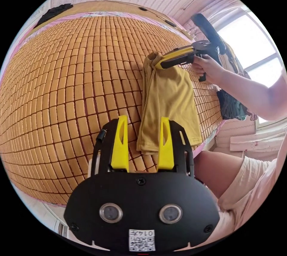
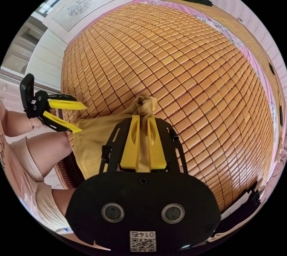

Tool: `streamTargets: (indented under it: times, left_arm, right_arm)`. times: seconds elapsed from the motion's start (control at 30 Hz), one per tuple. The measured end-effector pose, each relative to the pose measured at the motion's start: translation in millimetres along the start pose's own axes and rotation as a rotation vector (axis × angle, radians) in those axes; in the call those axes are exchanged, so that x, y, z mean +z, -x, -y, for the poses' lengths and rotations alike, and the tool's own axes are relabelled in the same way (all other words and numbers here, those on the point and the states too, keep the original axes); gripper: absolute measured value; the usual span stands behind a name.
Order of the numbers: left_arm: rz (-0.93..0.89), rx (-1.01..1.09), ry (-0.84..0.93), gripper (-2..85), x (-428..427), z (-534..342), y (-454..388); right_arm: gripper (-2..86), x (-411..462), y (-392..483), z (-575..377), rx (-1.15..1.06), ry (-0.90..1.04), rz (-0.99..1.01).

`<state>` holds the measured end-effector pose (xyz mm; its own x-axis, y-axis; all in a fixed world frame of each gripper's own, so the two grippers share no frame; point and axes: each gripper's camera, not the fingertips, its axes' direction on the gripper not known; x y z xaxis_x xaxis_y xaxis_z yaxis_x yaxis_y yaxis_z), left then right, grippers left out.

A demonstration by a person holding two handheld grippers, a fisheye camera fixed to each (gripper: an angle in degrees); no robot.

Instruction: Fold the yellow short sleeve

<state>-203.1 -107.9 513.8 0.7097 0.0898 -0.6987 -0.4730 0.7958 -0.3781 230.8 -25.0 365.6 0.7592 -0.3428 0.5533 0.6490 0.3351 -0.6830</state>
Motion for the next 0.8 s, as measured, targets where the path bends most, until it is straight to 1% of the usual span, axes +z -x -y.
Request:
streamTargets:
  times: [0.07, 0.13, 0.2, 0.33, 0.4, 0.47, 0.53, 0.6, 0.67, 0.7, 0.8]
  left_arm:
    - [-0.022, 0.026, 0.007, 16.5, 5.1, 4.1, -3.0]
    - [-0.053, 0.085, 0.008, 17.1, 8.5, 8.5, -9.5]
    - [-0.07, 0.21, 0.02, 17.8, 13.0, 16.3, -22.3]
    - [-0.08, 0.34, 0.027, 18.4, 18.1, 28.9, -34.2]
    - [-0.15, 0.404, 0.074, 18.2, 27.1, 35.5, -41.5]
    - [-0.172, 0.465, 0.129, 17.6, 37.7, 36.6, -49.4]
    - [-0.19, 0.533, 0.113, 15.6, 40.1, 35.7, -56.5]
    - [-0.253, 0.509, 0.157, 11.1, 47.2, 37.8, -61.3]
    - [-0.26, 0.534, 0.204, 6.6, 51.6, 33.4, -70.4]
    - [-0.254, 0.557, 0.193, 4.8, 49.1, 29.4, -78.3]
    - [-0.222, 0.549, 0.174, 4.0, 29.5, 30.1, -100.2]
  right_arm:
    - [3.5, -27.9, 10.3, -13.6, -0.023, -0.067, 0.054]
    - [3.2, -50.4, 21.3, -24.7, -0.051, -0.088, 0.095]
    - [2.9, -73.6, 36.7, -36.9, -0.098, -0.097, 0.11]
    - [2.6, -119.7, 74.6, -62.4, -0.207, -0.082, 0.142]
    - [2.5, -134.2, 87.4, -70.5, -0.227, -0.072, 0.145]
    - [2.3, -152.3, 101.2, -80.2, -0.237, -0.077, 0.149]
    - [2.2, -164.6, 109.1, -87.5, -0.235, -0.089, 0.156]
    - [2.1, -175.0, 116.2, -95.4, -0.225, -0.1, 0.153]
    - [2.1, -188.2, 122.8, -108.2, -0.191, -0.119, 0.135]
    - [2.1, -191.4, 123.5, -111.9, -0.176, -0.124, 0.134]
    - [2.1, -210.6, 125.5, -133.8, -0.071, -0.157, 0.121]
